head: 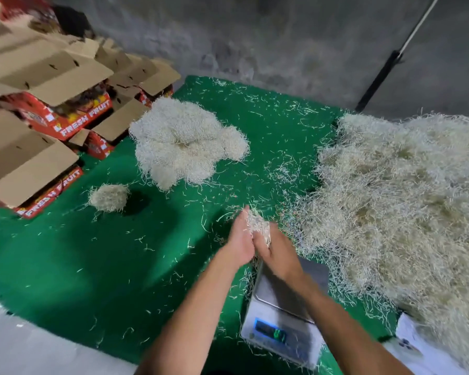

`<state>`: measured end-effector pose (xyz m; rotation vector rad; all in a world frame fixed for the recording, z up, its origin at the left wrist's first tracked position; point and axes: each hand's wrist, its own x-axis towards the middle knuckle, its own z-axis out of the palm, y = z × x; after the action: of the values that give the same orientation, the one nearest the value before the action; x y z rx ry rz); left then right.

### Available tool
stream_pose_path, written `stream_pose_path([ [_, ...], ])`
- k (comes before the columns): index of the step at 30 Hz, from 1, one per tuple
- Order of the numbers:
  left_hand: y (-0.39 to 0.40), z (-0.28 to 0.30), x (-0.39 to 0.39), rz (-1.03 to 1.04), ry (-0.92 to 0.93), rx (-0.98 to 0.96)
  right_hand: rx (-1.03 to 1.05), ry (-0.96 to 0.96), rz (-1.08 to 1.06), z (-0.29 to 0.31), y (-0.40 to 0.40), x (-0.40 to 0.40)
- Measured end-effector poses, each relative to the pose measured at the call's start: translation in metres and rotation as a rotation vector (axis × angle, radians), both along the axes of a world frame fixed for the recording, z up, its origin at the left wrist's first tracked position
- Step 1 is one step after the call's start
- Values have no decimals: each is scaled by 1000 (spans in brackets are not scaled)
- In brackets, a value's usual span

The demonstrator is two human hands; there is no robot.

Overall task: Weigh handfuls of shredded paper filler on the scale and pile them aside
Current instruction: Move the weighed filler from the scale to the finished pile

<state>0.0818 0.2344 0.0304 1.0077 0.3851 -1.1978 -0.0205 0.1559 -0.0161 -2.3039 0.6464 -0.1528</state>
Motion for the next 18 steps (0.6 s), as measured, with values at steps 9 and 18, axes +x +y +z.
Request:
stream_pose_path([
  [9,41,-39,51,504,-310,387,539,84,-60,55,-5,131],
  [18,23,-62,22,382,-358,343,493,123,7,51,-22,99],
])
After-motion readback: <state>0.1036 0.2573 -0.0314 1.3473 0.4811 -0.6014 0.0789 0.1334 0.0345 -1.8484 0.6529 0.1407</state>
